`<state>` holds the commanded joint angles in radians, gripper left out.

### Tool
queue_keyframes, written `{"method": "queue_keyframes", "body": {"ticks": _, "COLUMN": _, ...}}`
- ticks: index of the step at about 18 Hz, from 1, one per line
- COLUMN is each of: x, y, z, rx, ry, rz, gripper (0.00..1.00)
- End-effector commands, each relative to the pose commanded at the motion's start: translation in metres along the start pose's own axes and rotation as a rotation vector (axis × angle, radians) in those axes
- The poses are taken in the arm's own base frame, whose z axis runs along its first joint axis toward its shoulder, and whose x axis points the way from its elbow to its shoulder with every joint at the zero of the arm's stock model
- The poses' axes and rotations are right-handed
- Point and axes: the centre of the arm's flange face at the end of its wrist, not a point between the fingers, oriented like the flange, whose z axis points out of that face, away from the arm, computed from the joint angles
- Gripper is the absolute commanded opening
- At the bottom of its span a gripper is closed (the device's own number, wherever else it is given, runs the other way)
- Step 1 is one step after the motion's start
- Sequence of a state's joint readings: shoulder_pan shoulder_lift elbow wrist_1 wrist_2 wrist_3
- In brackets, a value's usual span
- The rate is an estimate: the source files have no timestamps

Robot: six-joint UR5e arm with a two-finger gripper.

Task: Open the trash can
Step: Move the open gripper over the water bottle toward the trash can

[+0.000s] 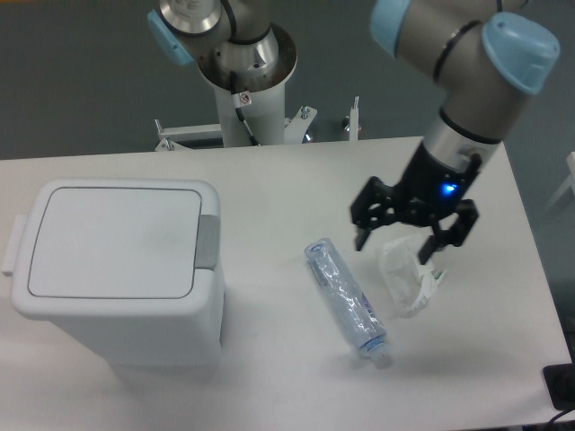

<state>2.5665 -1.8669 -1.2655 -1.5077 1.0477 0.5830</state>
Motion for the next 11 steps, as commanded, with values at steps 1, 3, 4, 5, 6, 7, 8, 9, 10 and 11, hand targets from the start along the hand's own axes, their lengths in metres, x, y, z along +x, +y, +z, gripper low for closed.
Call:
{"method": "queue_keyframes", "body": {"ticks": 1, "x": 0.008, "y": 0.000, "z": 0.000, "rx": -0.005, "ry": 0.011, "rz": -0.004, "gripper": 1.00}}
{"method": "queue_keyframes", "body": {"ticks": 3, "x": 0.017, "y": 0.002, "z": 0.005, "rx": -0.023, "ry": 0.026, "rz": -0.019, "gripper": 1.00}}
{"method": "queue_keyframes", "body": {"ticks": 4, "x": 0.020, "y": 0.003, "z": 0.009, "rx": -0.032, "ry": 0.024, "rz": -0.030, "gripper": 1.00}}
{"method": "queue_keyframes", "body": {"ticks": 5, "x": 0.022, "y": 0.003, "z": 0.011, "rx": -0.038, "ry": 0.022, "rz": -0.040, "gripper": 1.00}}
{"method": "queue_keyframes", "body": {"ticks": 6, "x": 0.029, "y": 0.002, "z": 0.016, "rx": -0.045, "ry": 0.027, "rz": -0.038, "gripper": 1.00}}
{"method": "queue_keyframes", "body": {"ticks": 7, "x": 0.038, "y": 0.002, "z": 0.024, "rx": -0.055, "ry": 0.032, "rz": -0.030, "gripper": 1.00}}
{"method": "queue_keyframes", "body": {"ticks": 8, "x": 0.043, "y": 0.004, "z": 0.033, "rx": -0.066, "ry": 0.046, "rz": -0.041, "gripper": 1.00}}
{"method": "queue_keyframes", "body": {"ticks": 9, "x": 0.047, "y": 0.007, "z": 0.036, "rx": -0.061, "ry": 0.046, "rz": -0.047, "gripper": 1.00}}
{"method": "queue_keyframes", "body": {"ticks": 10, "x": 0.050, "y": 0.005, "z": 0.034, "rx": -0.037, "ry": 0.041, "rz": -0.038, "gripper": 1.00}}
{"method": "queue_keyframes", "body": {"ticks": 11, "x": 0.056, "y": 0.003, "z": 0.032, "rx": -0.017, "ry": 0.039, "rz": -0.035, "gripper": 1.00}}
